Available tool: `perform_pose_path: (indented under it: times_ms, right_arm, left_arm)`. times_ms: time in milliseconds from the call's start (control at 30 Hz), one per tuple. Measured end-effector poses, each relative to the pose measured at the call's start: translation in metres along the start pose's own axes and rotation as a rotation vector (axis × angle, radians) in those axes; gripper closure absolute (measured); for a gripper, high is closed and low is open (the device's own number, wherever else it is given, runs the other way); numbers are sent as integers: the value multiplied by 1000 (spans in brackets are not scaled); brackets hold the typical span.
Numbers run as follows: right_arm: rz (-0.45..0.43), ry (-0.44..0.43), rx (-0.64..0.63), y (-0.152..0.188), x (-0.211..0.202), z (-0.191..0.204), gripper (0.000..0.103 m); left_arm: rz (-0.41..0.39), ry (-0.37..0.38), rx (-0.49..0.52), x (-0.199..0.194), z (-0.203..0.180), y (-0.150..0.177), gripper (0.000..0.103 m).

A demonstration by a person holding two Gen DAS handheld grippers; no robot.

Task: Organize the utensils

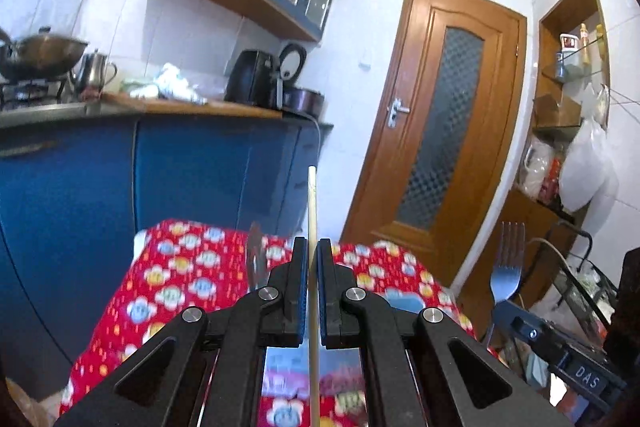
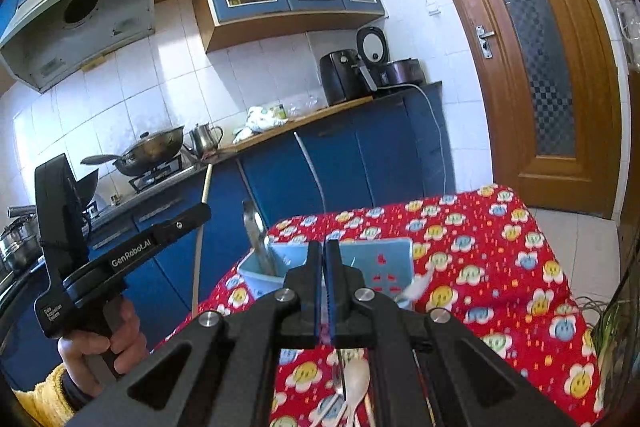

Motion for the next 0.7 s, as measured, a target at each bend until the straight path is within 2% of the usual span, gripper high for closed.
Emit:
perform_pose_path:
  times_ms: [200, 467, 700]
  right_arm:
    - [-30, 6, -4, -20, 16, -6, 100]
    - [-68, 37, -33, -35, 41, -13, 100]
    - [-96, 80, -57, -36, 65, -22, 100]
  left_arm:
    - [-89, -22, 16, 20, -5, -24, 99]
    - [-182, -73, 53, 46, -8, -40, 99]
    - [-224, -136, 37, 65, 4, -30, 99]
Point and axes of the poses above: each gripper's, at about its wrist camera, not at the fingertips, and x roughly the way its jaws point, z to its left, y to its underside, the point moved 6 cm from there along x, roughly the way its jaws point, and after that the axes turned 1 degree about x, right-handed, at the moved point
